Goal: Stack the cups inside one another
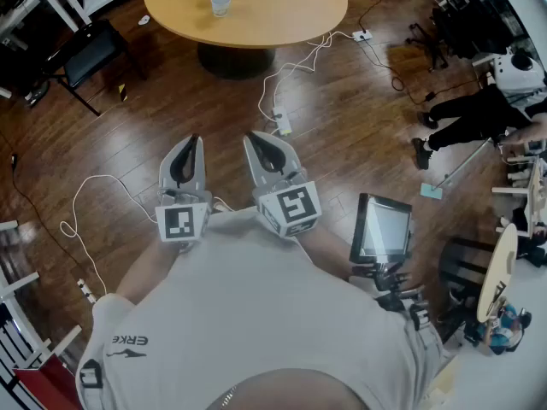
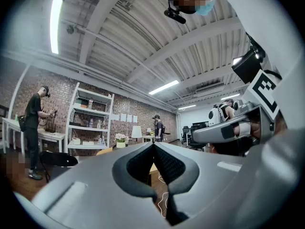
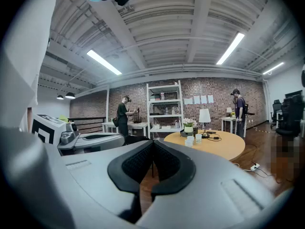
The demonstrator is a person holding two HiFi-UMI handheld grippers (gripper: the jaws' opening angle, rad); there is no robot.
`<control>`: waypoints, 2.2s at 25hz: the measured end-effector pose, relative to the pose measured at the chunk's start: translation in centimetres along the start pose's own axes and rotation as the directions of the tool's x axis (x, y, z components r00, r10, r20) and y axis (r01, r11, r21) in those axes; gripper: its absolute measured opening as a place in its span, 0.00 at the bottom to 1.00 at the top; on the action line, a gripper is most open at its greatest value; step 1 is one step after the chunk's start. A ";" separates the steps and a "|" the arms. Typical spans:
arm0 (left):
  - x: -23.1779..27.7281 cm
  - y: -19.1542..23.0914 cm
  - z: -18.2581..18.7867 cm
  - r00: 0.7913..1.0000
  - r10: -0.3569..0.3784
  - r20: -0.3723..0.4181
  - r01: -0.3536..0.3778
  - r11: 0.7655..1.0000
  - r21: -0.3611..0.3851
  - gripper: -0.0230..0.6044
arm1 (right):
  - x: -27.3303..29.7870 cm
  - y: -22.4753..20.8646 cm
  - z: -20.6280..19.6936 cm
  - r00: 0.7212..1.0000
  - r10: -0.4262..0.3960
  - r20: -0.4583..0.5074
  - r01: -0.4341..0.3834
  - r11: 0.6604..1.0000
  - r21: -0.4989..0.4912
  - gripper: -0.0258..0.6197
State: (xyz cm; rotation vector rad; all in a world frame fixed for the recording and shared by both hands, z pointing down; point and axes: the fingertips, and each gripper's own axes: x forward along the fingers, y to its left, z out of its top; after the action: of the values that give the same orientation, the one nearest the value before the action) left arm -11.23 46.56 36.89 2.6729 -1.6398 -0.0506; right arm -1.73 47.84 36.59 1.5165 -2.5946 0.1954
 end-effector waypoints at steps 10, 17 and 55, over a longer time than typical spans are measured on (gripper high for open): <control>2.3 0.8 -0.4 1.000 0.012 -0.019 -0.013 1.000 -0.016 0.04 | 2.0 -2.0 -0.3 1.000 0.001 -0.018 -0.001 1.000 0.011 0.06; 7.7 2.7 -0.8 0.998 0.059 -0.035 -0.059 0.998 0.018 0.04 | 6.9 -6.2 0.4 0.999 0.042 0.000 -0.042 0.999 0.028 0.06; 36.9 18.8 -2.8 0.999 0.029 -0.029 -0.029 0.999 -0.029 0.04 | 35.3 -21.2 4.2 0.998 -0.003 -0.065 0.006 0.999 0.049 0.06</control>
State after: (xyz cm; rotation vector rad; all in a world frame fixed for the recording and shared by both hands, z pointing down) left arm -11.17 5.17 39.21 2.6155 -1.6560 -0.0365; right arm -0.59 6.59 39.62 1.5051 -2.5545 0.3048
